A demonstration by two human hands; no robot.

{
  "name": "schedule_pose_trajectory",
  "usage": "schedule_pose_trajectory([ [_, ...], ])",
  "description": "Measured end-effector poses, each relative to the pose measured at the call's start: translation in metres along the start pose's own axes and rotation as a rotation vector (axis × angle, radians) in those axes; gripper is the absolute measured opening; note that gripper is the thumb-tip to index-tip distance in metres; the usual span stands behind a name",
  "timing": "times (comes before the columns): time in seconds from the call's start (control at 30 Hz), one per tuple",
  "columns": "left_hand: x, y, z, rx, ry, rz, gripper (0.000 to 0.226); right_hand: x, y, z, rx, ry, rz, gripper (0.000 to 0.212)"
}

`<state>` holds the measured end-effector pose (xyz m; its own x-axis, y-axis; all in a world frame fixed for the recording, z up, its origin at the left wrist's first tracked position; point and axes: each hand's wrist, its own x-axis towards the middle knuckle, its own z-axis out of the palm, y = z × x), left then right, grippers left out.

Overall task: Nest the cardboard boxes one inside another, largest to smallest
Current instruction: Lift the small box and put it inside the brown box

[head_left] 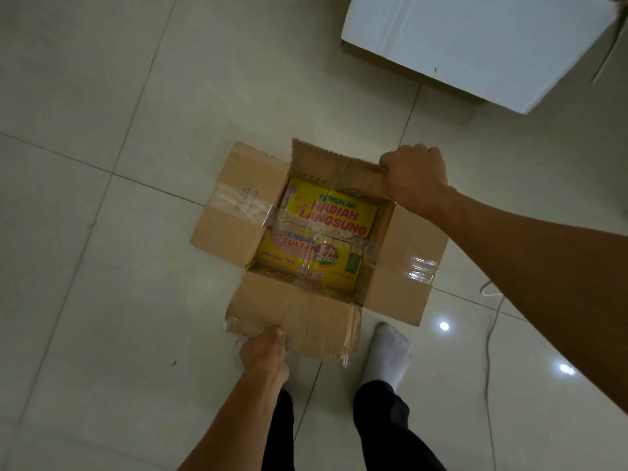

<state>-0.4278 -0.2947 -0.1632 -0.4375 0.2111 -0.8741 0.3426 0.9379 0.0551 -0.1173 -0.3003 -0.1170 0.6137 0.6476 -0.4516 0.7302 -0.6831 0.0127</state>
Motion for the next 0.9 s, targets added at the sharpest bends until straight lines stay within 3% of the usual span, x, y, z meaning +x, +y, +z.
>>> schedule_pose_trajectory([
  [0.1, -0.009, 0.009, 0.000, -0.024, -0.055, -0.016, 0.032, -0.001, 0.002, -0.003, 0.127, -0.078, 0.029, 0.024],
  [0.33, -0.027, 0.027, 0.009, -0.089, -0.086, 0.011, 0.018, -0.015, 0.016, -0.001, 0.298, -0.072, 0.097, 0.030],
  [0.53, -0.032, 0.027, 0.017, -0.043, -0.098, 0.119, 0.020, -0.039, 0.037, 0.021, 0.407, -0.050, 0.225, 0.054],
  [0.63, -0.028, 0.030, 0.019, -0.028, -0.026, 0.186, 0.028, -0.055, 0.046, 0.039, 0.489, -0.085, 0.335, 0.065],
  [0.7, -0.022, 0.036, 0.017, -0.010, 0.118, 0.319, 0.042, -0.065, 0.049, 0.052, 0.533, -0.124, 0.418, 0.073],
  [0.8, -0.010, 0.051, 0.003, 0.294, 0.362, 0.633, 0.070, -0.078, 0.051, 0.073, 0.619, -0.151, 0.523, 0.077],
  [0.9, 0.008, 0.074, -0.006, 0.605, 0.416, 0.950, 0.077, -0.087, 0.051, 0.093, 0.695, -0.152, 0.629, 0.076],
])
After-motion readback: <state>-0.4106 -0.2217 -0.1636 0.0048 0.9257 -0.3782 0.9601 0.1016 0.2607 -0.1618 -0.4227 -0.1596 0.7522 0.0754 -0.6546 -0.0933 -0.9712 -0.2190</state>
